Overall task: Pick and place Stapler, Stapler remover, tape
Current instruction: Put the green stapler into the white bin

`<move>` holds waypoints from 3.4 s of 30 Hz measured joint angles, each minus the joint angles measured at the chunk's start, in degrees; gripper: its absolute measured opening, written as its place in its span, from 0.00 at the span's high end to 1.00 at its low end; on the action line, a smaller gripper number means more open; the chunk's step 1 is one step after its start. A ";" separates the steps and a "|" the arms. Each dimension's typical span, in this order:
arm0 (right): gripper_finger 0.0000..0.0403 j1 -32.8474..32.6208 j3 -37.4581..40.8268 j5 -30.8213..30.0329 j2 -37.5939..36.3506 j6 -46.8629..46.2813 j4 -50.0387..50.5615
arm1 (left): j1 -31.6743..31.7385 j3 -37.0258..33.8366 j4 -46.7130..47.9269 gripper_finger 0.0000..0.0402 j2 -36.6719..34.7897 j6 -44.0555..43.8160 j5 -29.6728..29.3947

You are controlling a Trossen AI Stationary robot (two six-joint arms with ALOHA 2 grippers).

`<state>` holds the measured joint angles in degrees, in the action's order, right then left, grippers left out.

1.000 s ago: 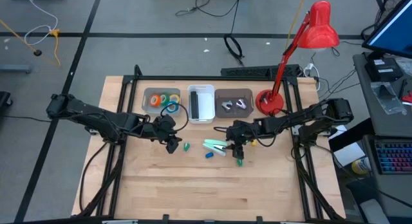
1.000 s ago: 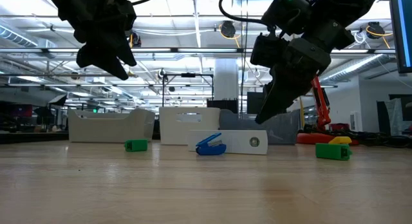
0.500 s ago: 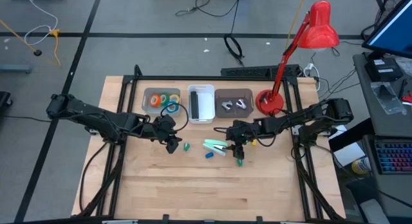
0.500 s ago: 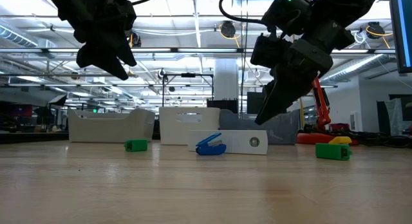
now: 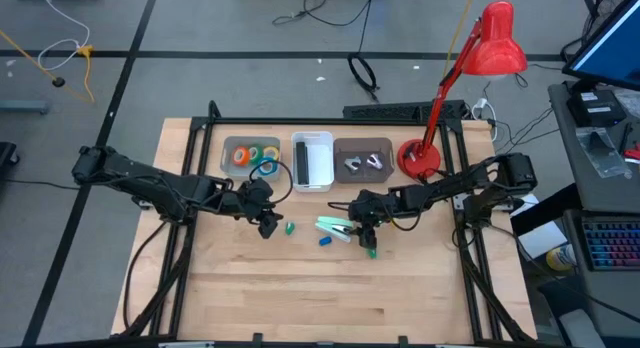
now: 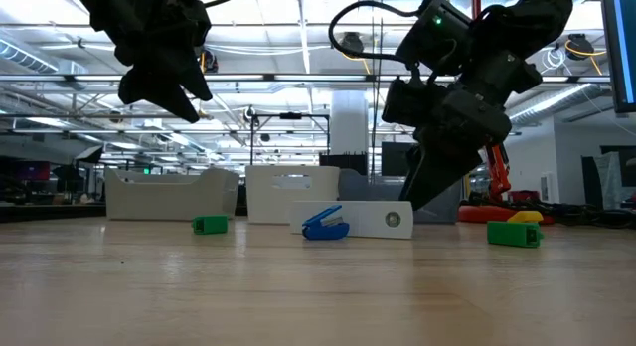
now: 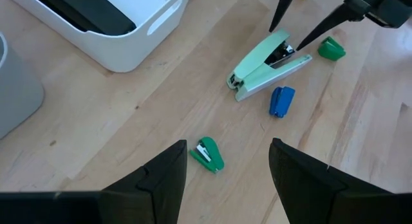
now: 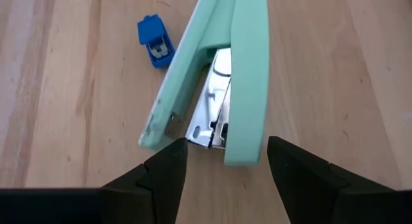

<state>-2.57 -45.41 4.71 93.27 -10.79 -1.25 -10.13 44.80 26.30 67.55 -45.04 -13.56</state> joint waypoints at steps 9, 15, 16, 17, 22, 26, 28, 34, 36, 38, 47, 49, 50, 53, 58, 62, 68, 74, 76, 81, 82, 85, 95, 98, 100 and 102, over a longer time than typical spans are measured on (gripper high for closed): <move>0.54 0.00 0.00 -0.15 -0.02 -0.38 -0.14 | 0.00 0.00 0.01 0.46 0.00 0.31 0.00; 0.70 0.01 0.00 -0.17 -0.02 -0.48 -0.16 | 0.00 0.00 0.01 0.46 0.00 0.85 0.00; 0.72 0.02 0.00 -0.17 -0.02 -0.48 -0.16 | 0.00 0.00 0.02 0.46 0.00 0.86 0.00; 0.75 0.02 0.00 -0.18 -0.02 -0.48 -0.14 | 0.00 0.00 0.01 0.46 0.00 0.88 -0.02; 0.85 0.02 -0.02 -0.23 -0.06 0.37 -0.24 | 0.00 0.00 0.01 0.46 0.00 0.92 -0.02; 0.89 0.04 -0.21 -0.91 -0.14 1.04 -0.31 | 0.00 0.00 0.02 0.46 0.00 0.93 -0.04; 0.90 0.00 0.04 -1.90 0.07 1.21 1.05 | 0.00 0.00 0.03 0.46 0.00 0.95 -0.04; 0.99 -0.02 -0.04 -2.03 0.00 2.93 1.82 | 0.00 0.00 0.03 0.46 0.00 1.25 -0.04; 0.99 -0.02 -0.04 -2.03 -0.02 2.72 1.60 | 0.00 0.00 0.03 0.46 0.00 1.32 -0.07; 0.97 -0.02 -0.04 -2.03 -0.02 2.43 1.57 | 0.00 0.00 0.03 0.46 0.00 1.40 -0.07; 0.88 -0.04 0.00 -5.06 -5.21 3.04 2.71 | 0.00 0.00 0.06 0.46 0.00 1.52 -0.10; 0.86 -0.02 -0.02 -4.67 -7.03 4.86 2.84 | -0.02 0.00 0.07 0.46 0.00 1.67 -0.12; 0.84 -0.05 -0.02 -4.20 -7.70 5.68 2.48 | 0.00 0.00 0.06 0.46 0.00 1.67 -0.16; 0.79 -0.89 -0.08 -1.76 -7.93 7.10 1.10 | 0.00 0.00 -0.08 0.46 0.00 1.64 -0.52; 0.66 -3.35 -0.11 -0.10 -6.55 7.45 -1.23 | 0.11 0.00 -1.15 0.46 0.00 1.58 -0.66; 0.57 -4.25 0.00 -0.20 -5.85 7.58 -1.00 | 0.11 0.00 -1.31 0.46 0.00 1.43 -0.71; 0.51 -4.26 -0.02 -0.17 -5.38 7.48 -1.05 | 0.16 0.00 -2.05 0.46 0.00 1.44 -1.57; 0.52 -4.84 -0.04 -0.04 -5.06 7.41 -1.04 | 0.57 0.00 -2.99 0.46 0.00 1.71 -1.60; 0.53 -5.01 -0.09 -0.05 -3.60 7.09 -1.90 | 0.74 0.00 -2.99 0.46 0.00 1.84 -1.60; 0.53 -5.05 -0.17 -0.20 0.17 6.98 -4.65 | 0.74 0.00 -2.99 0.46 0.00 2.33 -1.97; 0.53 -5.05 -0.06 -0.26 0.65 6.96 -4.31 | 0.74 0.00 -2.96 0.46 0.00 2.29 -1.97; 0.53 -5.03 -0.08 -0.29 1.64 5.73 -4.90 | 0.74 0.00 -2.94 0.46 0.00 2.28 -1.95; 0.54 -5.42 -0.07 -0.39 3.32 2.50 -4.61 | 0.74 0.00 -2.88 0.46 0.00 2.45 -1.96; 0.54 -5.42 -0.07 -0.38 3.03 2.34 -4.66 | 0.74 0.00 -2.86 0.46 0.00 2.53 -1.99; 0.56 -5.42 -0.07 -0.35 2.95 1.27 -5.59 | 0.74 0.00 -2.85 0.46 0.00 2.54 -1.99; 0.58 -5.42 -0.07 -0.15 2.99 0.21 -6.31 | 0.74 0.00 -2.83 0.46 0.00 2.54 -1.99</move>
<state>-7.99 -45.47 4.56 96.27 -10.58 -7.56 -9.39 44.80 23.47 67.55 -42.50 -15.55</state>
